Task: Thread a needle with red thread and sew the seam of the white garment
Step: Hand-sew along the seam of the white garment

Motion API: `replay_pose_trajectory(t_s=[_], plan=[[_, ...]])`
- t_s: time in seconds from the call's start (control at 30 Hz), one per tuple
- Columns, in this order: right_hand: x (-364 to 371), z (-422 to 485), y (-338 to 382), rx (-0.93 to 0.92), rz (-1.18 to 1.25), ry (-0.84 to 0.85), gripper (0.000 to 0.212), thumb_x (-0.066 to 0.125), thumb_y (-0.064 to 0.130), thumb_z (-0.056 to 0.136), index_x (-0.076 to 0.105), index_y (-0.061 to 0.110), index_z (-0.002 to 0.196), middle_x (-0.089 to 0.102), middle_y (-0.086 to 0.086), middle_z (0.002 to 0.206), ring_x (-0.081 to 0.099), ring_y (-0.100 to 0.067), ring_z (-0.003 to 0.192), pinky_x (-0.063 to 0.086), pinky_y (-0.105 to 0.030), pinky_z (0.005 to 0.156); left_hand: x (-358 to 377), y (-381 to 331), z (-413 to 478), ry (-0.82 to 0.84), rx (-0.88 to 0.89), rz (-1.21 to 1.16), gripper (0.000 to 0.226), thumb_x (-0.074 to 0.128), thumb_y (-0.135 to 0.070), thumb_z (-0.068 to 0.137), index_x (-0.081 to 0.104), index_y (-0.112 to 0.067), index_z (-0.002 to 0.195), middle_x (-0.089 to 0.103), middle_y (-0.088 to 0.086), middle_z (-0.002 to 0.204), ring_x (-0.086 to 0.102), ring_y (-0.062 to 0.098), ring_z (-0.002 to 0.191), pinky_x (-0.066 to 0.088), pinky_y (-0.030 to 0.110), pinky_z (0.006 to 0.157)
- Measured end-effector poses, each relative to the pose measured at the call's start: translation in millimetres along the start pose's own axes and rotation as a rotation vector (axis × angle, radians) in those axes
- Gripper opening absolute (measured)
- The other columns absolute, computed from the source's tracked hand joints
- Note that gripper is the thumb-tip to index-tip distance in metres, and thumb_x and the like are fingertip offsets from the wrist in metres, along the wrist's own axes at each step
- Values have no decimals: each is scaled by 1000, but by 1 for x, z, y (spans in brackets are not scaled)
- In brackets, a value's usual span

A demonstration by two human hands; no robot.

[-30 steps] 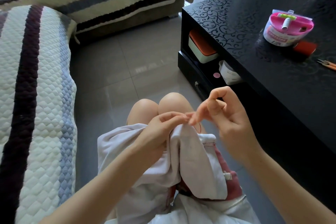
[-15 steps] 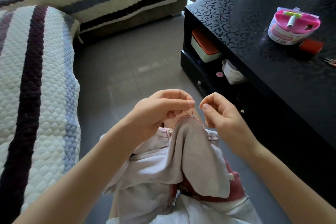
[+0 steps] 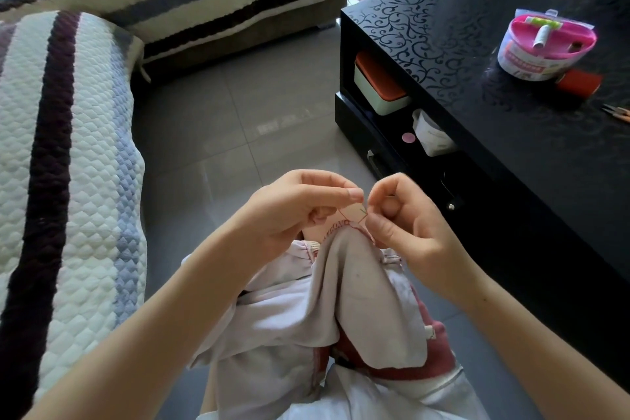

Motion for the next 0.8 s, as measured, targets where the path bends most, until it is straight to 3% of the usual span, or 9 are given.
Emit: replay_pose_trajectory(t_s=[0.13, 0.23, 0.3, 0.37, 0.43, 0.5, 0.6, 0.67, 0.8], plan=[[-2, 0, 7, -40, 66, -3, 21, 49, 5, 86, 46, 10, 107, 46, 1, 62, 44, -17, 56, 41, -28, 54, 2, 3, 1, -6, 3, -21, 16, 80, -29, 57, 71, -19, 65, 46, 4, 72, 37, 9, 58, 27, 24, 62], [-9, 1, 16, -98, 47, -45, 1, 54, 8, 88, 53, 7, 88, 51, 6, 64, 48, -10, 60, 46, -20, 59, 11, 3, 0, 49, 59, -13, 21, 77, -27, 66, 67, -14, 78, 54, 7, 82, 48, 13, 71, 36, 23, 68], [-14, 2, 23, -124, 35, -80, 8, 56, 11, 88, 53, 7, 82, 52, 5, 64, 48, -11, 59, 45, -20, 58, 19, 3, -4, 81, 72, 43, 13, 70, -21, 75, 65, -12, 84, 57, 9, 87, 50, 17, 82, 38, 26, 73], [-20, 3, 27, -126, 37, -115, 8, 53, 6, 89, 51, 6, 81, 52, 4, 62, 49, -11, 58, 44, -21, 58, 21, 5, -6, 84, 71, 127, 9, 74, -12, 78, 68, -20, 78, 59, 1, 78, 52, 13, 79, 37, 30, 73], [-25, 5, 32, -137, 7, -138, 8, 51, 5, 89, 51, 6, 81, 50, -3, 63, 49, -14, 57, 45, -25, 59, 22, 8, -5, 65, 76, 207, 26, 75, -7, 80, 67, -24, 62, 54, -13, 59, 47, 2, 60, 31, 24, 60], [-31, 6, 39, -169, -47, -168, 8, 51, 7, 90, 52, 8, 82, 52, -9, 68, 53, -18, 62, 49, -27, 64, 23, 10, -5, 54, 65, 193, 31, 72, -1, 80, 63, -21, 58, 51, -16, 49, 45, -3, 49, 28, 11, 50], [-43, 9, 51, -190, -38, -241, 9, 55, 11, 92, 54, 9, 84, 60, -8, 75, 62, -21, 75, 56, -35, 74, 30, 11, -5, 95, 66, 100, 22, 77, 0, 69, 69, -18, 58, 60, -12, 57, 53, -3, 57, 37, 7, 56], [-49, 15, 57, -154, 68, -253, 10, 55, 16, 92, 52, 9, 85, 64, -5, 70, 66, -23, 69, 57, -36, 71, 31, 13, -5, 88, 74, 101, 18, 75, -6, 66, 72, -20, 57, 61, -8, 60, 53, 1, 61, 39, 9, 60], [-53, 32, 65, -59, 226, -193, 8, 52, 20, 88, 50, 13, 86, 64, -4, 61, 66, -22, 58, 55, -32, 60, 29, 14, -5, 12, 77, 71, 31, 74, 1, 76, 66, -18, 53, 58, -13, 53, 51, -6, 53, 39, 6, 55]])
Point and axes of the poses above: each hand's wrist, its own z-axis towards the middle knuckle, its own x-axis out of the palm, y = z × x, the point moved 8 cm from there along z, towards the middle knuckle
